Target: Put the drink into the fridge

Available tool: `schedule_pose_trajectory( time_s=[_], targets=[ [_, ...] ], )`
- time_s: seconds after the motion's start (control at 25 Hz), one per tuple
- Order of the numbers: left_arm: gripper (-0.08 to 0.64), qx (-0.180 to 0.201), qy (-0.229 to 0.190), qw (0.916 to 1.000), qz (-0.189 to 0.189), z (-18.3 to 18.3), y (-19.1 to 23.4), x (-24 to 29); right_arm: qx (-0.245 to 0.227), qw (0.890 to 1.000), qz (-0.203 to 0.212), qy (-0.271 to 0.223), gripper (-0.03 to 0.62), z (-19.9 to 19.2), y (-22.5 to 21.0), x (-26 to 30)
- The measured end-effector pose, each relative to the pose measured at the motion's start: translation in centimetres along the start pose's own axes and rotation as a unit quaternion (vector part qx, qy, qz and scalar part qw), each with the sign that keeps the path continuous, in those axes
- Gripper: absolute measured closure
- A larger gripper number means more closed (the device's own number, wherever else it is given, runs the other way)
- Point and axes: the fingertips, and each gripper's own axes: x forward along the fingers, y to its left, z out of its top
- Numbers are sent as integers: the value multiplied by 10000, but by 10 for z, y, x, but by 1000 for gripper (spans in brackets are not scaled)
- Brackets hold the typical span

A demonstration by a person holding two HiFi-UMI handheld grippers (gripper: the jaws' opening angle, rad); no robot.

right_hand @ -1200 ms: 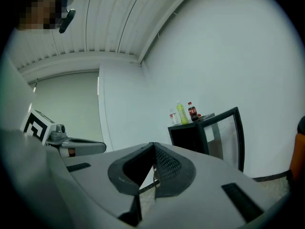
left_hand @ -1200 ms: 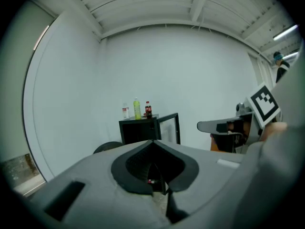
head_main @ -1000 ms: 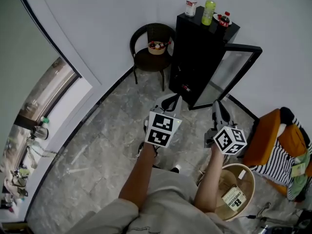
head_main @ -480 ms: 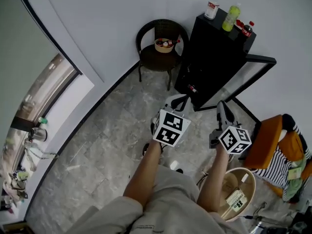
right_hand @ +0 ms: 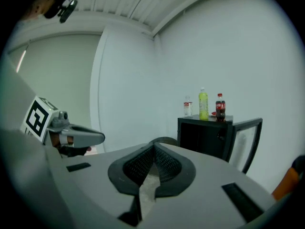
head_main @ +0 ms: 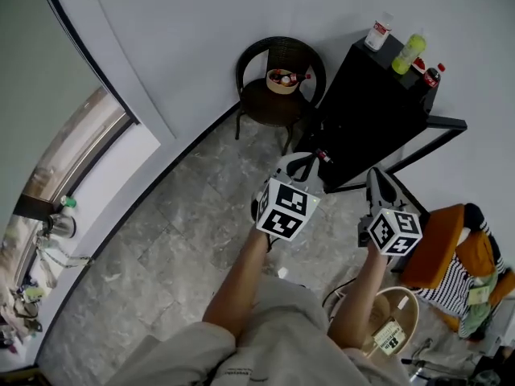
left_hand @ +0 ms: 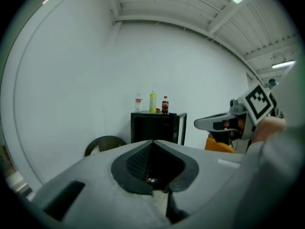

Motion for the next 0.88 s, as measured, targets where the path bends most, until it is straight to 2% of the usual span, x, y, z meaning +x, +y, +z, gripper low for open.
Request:
schedule_pose_trajectory(
  time_s=[0.08,0.28,0.52,0.68,0.88],
  targets=[
    [552,216,112,9997,63,-4,14,-1,-336,9992,-192,129,586,4,3,5],
    [552,19,106,9999,-131,-7,24,6,88,9987,-497,-103,586,8,-9,2],
    [552,32,57,9994,-352,0,23,16,435,9957,-789,-194,586,6,-31,-2],
    [551,-305,-5,9983,-500,14,23,35,98,9960,-884,-20,586,14,-49,1],
    [552,-188,-81,9979,-618,43,20,74,244,9949,-905,-369,586,40,-79,13]
  ],
)
